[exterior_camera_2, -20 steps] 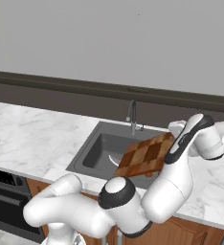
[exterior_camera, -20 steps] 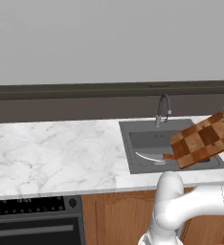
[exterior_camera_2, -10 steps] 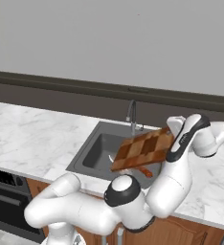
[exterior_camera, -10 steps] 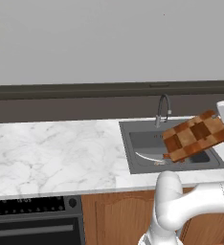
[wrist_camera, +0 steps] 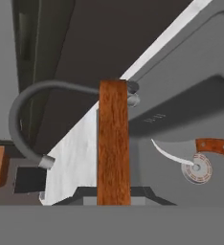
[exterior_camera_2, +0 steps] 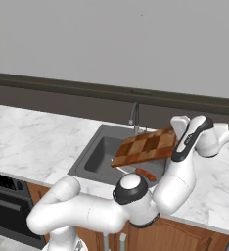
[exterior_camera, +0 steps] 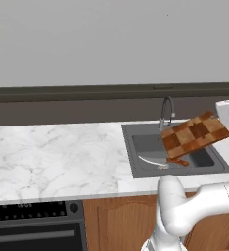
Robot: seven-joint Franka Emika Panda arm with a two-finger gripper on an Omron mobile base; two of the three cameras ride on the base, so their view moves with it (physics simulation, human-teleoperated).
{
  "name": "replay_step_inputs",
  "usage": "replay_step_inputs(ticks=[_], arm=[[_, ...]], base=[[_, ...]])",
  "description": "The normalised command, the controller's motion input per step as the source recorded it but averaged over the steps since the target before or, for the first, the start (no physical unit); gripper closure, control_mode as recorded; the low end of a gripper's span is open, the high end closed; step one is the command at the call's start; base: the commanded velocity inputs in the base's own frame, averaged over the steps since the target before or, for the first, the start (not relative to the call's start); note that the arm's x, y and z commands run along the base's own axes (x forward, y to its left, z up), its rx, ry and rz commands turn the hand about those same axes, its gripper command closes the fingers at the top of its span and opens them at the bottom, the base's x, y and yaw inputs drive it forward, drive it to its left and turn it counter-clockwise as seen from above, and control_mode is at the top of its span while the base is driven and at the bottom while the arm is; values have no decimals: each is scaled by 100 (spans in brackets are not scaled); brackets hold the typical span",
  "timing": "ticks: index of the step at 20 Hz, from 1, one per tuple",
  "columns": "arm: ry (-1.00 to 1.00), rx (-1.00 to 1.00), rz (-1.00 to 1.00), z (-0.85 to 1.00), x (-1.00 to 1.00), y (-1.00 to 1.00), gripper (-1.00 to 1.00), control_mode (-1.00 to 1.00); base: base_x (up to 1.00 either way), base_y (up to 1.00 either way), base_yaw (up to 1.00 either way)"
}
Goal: Move the cutting board and knife to the sink. Then move spray from the cabinet to the counter.
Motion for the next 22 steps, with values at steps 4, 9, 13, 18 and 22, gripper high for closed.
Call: replay_step_inputs(ticks=[4,9,13,18,22], arm=[[2,2,0,-37,11,0,100,-100],[0,0,0,-48,5,1,100,-100],[0,0,0,-42,9,7,100,-100],[0,0,0,-29,22,11,100,-100],[0,0,0,-28,18,13,100,-100]], base=[[0,0,0],[0,0,0],[0,0,0],[0,0,0],[0,0,0]])
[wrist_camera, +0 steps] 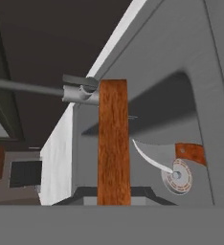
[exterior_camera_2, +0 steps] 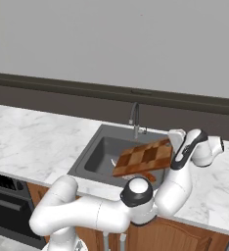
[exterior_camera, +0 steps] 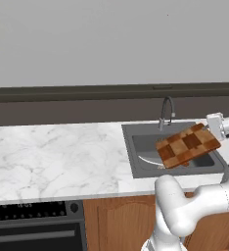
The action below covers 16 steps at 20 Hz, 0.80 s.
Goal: Move the cutting board and knife to the sink. Then move spray from the cabinet to the counter.
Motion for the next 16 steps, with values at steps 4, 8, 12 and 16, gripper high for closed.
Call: replay_step_inputs(ticks=[4,8,12,16], arm=[[0,1,0,-31,10,23,100,-100],[0,1,0,-39,11,32,100,-100],[0,0,0,-47,13,49,100,-100],[0,0,0,-53,14,65,100,-100]], base=[[0,0,0],[0,0,0],[0,0,0],[0,0,0]])
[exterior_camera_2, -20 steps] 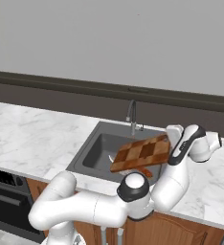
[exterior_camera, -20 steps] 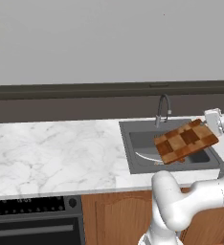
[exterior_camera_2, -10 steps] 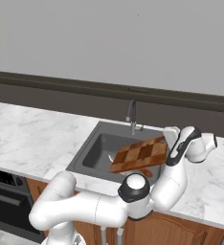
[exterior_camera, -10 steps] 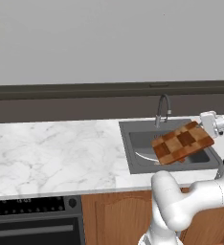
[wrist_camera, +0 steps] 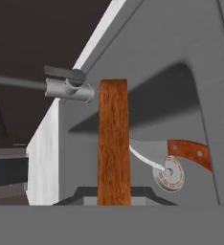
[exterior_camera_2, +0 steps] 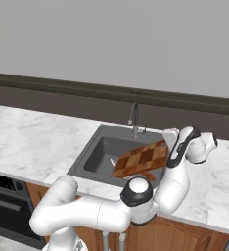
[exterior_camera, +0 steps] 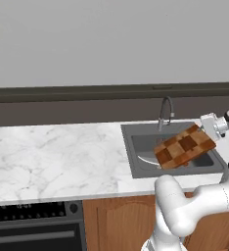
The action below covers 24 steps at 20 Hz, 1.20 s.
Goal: Move the cutting board and knife to the sink. Then move spray from the cabinet to the counter.
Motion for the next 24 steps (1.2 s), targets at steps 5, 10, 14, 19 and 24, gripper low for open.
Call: replay_step_inputs(ticks=[5,10,14,19,24], arm=[[0,0,0,-62,9,77,100,-100],[0,0,0,-73,1,80,100,-100],[0,0,0,-88,0,74,100,-100],[0,0,0,-95,0,74,100,-100],[0,0,0,-100,1,87,100,-100]], base=[[0,0,0],[0,0,0],[0,0,0],[0,0,0],[0,0,0]])
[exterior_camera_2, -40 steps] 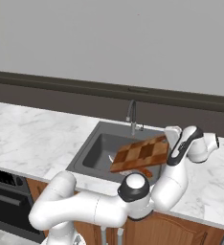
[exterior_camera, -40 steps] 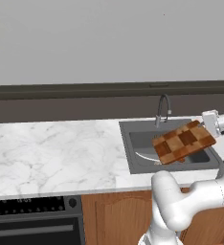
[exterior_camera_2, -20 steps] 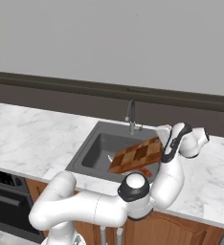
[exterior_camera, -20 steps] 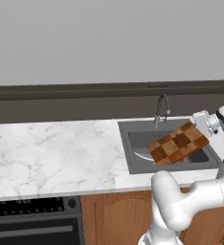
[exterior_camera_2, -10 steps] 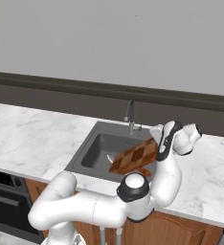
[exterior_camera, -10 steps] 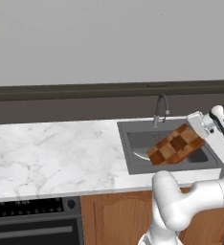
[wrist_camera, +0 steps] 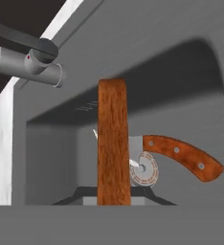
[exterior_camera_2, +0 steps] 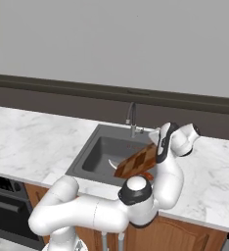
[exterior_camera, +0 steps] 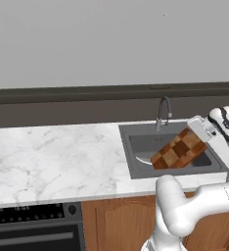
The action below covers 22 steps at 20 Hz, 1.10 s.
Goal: Move the cutting board and knife to the sink. Then move spray from the cabinet to the counter.
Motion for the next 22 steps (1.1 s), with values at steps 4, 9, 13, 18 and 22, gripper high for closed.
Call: replay_step_inputs(ticks=[4,9,13,18,22], arm=[[0,0,0,-100,0,96,100,-100],[-1,0,0,-94,0,75,100,-100],[-7,0,-5,-42,0,7,100,-100],[-6,0,-3,-7,0,-7,-100,-100],[-3,0,0,-12,0,-35,-100,-100]], base=[[0,0,0],[0,0,0],[0,0,0],[0,0,0],[0,0,0]])
